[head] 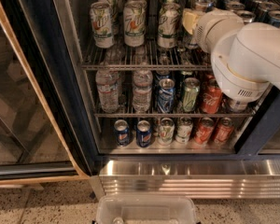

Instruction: Pick redbull can from top shelf of fridge

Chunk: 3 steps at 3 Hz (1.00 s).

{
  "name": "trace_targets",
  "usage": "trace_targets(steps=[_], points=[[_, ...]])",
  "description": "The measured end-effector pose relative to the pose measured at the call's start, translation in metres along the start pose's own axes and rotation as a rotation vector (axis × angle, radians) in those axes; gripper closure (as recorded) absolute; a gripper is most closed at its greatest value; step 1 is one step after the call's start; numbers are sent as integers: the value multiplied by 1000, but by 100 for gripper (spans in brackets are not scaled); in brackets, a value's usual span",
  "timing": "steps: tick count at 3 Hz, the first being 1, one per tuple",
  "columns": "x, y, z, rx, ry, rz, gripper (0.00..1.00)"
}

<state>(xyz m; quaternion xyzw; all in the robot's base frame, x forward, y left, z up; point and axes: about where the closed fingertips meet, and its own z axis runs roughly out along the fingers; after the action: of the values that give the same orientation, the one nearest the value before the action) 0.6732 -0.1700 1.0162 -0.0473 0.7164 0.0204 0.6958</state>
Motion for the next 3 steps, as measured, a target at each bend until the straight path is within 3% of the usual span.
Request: trace_targets(steps=[3], points=[[-19, 17, -26, -74, 13, -15, 100]])
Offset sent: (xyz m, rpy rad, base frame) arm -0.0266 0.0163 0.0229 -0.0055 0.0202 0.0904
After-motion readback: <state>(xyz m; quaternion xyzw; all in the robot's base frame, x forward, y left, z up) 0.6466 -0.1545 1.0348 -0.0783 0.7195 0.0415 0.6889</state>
